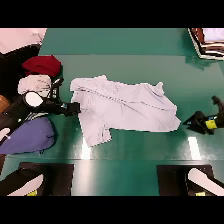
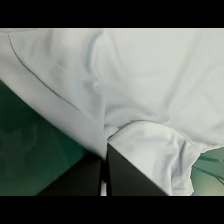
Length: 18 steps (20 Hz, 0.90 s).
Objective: Fold the shirts.
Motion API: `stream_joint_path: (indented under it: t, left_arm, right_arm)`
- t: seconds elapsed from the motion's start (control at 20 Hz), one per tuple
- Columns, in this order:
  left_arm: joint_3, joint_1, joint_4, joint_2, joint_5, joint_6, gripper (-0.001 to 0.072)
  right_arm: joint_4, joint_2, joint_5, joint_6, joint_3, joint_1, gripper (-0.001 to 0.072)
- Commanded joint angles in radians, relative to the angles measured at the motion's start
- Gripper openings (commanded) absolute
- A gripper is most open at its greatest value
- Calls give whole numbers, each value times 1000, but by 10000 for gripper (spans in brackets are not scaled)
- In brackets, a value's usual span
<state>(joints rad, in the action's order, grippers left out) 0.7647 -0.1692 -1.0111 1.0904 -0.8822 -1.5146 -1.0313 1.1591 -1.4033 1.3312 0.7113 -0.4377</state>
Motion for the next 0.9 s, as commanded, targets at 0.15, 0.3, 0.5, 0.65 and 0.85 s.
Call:
stream_joint_path:
  t: [0.15,0.3,0.5,0.65,0.85]
  left_arm:
    - [6,0,1,-4,-1,4,20]
    - [7,0,-3,-8,-6,3,20]
    - [82,15,-40,-137,-41,3,20]
    - [278,66,-70,-299,-63,4,20]
    - [647,93,-112,-397,-66,4,20]
  right_arm:
    - [94,121,167,-32,-61,94,370]
    - [85,140,198,-32,-17,165,115]
    - [88,33,145,-33,89,185,13]
    - [93,-133,89,-33,294,185,13]
    - [95,-302,92,-30,641,185,13]
